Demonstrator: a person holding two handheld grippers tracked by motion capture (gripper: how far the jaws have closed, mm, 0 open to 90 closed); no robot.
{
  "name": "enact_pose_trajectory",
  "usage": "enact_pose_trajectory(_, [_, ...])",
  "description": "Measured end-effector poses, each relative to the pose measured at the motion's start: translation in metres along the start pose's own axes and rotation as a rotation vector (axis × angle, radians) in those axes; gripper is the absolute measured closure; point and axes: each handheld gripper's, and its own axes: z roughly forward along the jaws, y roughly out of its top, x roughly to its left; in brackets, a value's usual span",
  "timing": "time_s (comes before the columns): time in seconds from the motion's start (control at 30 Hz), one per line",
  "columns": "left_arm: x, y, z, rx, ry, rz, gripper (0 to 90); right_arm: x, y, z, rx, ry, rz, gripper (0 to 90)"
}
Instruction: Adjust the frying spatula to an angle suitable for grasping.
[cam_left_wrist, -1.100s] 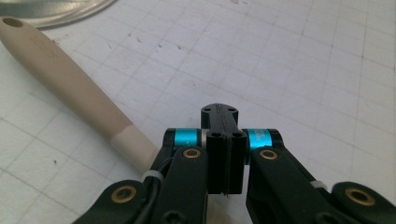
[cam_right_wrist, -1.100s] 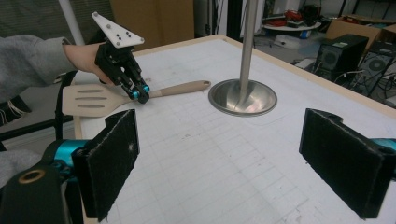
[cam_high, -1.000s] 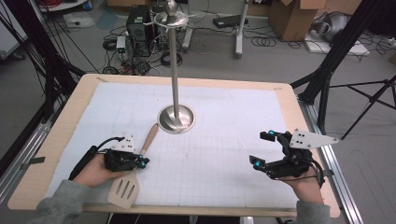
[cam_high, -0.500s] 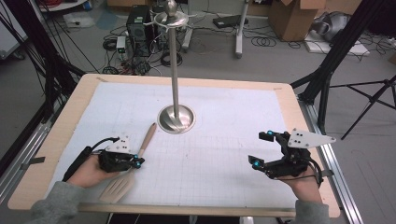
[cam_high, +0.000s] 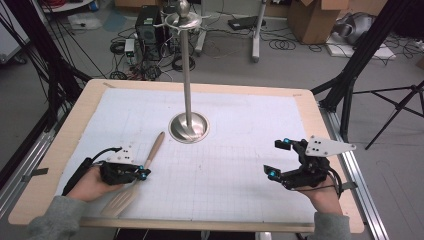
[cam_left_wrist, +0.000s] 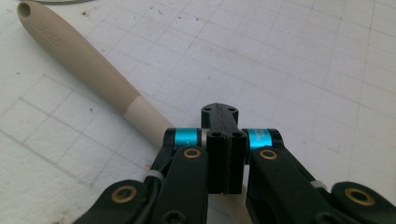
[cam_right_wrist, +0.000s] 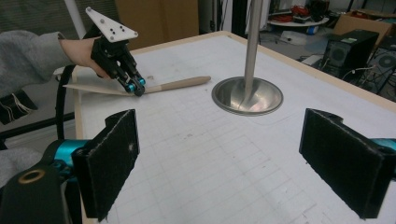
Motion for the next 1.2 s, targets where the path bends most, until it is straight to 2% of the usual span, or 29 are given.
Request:
enact_pose_trajectory(0.1, [0.004, -0.005, -0.006, -0.009, 0.008, -0.029, 89.9, -0.001, 0.001, 0.003, -0.001, 0.008, 0.001, 11.2])
enact_pose_trajectory(0.4, [0.013, -0.021, -0.022, -0.020, 0.024, -0.053, 89.9, -0.004, 0.003, 0.011, 0.001, 0.026, -0.004, 11.2])
enact_pose_trajectory(0.57, [0.014, -0.019, -0.022, -0.015, 0.032, -0.071, 89.8, -0.004, 0.004, 0.018, 0.019, 0.039, -0.007, 11.2])
enact_pose_trajectory(0.7, [0.021, -0.014, -0.029, -0.085, 0.059, -0.097, 89.8, -0.002, 0.004, 0.020, 0.024, 0.043, -0.012, 11.2])
enact_pose_trajectory(0.77, [0.026, -0.012, -0.031, -0.103, 0.095, -0.114, 89.7, -0.002, 0.004, 0.019, 0.027, 0.038, -0.012, 11.2])
enact_pose_trajectory(0.8, [0.031, -0.011, -0.030, -0.102, 0.119, -0.138, 89.6, -0.002, 0.004, 0.018, 0.028, 0.037, -0.012, 11.2])
enact_pose_trajectory(0.87, [0.039, -0.012, -0.027, -0.097, 0.132, -0.174, 89.7, -0.001, 0.002, 0.017, 0.034, 0.031, -0.010, 11.2])
enact_pose_trajectory(1.2, [0.054, -0.013, -0.019, -0.069, 0.151, -0.215, 89.7, 0.002, -0.002, 0.006, 0.033, 0.009, 0.000, 11.2])
